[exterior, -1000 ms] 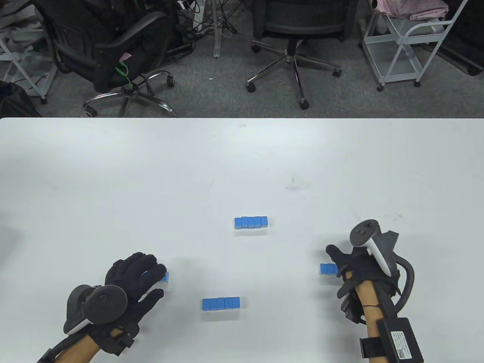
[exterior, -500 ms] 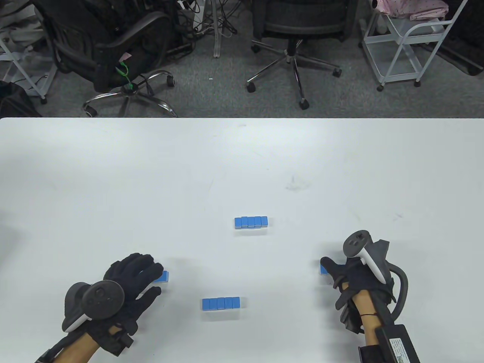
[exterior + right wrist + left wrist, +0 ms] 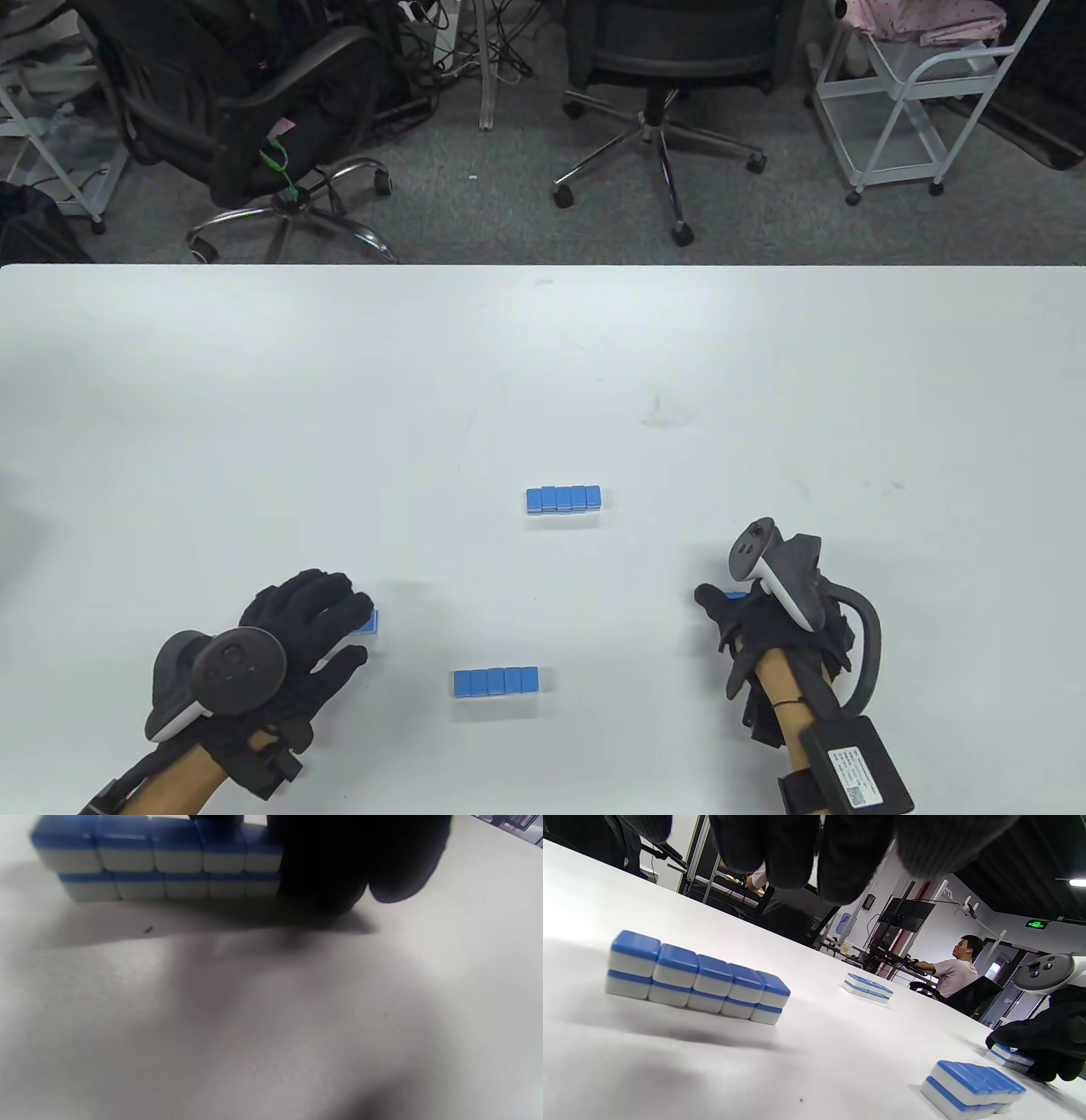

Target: Build mahjong tile wall

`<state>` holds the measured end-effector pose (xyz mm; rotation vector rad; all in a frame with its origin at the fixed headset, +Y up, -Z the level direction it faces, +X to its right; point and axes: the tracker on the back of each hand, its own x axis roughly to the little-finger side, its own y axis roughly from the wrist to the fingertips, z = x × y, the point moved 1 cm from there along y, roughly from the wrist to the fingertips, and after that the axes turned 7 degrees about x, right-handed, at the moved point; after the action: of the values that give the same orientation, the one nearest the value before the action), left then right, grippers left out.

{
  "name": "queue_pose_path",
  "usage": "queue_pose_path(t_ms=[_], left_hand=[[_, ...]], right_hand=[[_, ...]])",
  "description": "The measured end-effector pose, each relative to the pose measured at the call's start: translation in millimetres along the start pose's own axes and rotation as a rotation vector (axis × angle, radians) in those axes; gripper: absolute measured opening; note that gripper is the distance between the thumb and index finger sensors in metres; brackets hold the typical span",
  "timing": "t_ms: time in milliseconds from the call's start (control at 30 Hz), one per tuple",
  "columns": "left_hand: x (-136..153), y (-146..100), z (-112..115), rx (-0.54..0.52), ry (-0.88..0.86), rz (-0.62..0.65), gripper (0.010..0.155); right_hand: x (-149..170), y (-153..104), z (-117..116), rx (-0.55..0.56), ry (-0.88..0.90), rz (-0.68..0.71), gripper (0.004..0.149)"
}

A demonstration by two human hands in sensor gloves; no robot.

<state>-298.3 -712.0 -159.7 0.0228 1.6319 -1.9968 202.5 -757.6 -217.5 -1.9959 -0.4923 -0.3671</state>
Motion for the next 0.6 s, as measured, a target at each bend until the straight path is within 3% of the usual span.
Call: queue_pose_path(t_ms=[367,600], left_hand=[[-3.9,-0.7,-0.5,-0.006,0.012,0.025,0.061],[-4.1,-0.7,-1.2,-0.011,0.015,0.024,0.061]], right_hand=[[-21.0,2.5,-3.3,0.076,-0.101,-0.019,0.095],[-53.7,-10.7,-6.2,0.138,-0.186,0.102,0.095]])
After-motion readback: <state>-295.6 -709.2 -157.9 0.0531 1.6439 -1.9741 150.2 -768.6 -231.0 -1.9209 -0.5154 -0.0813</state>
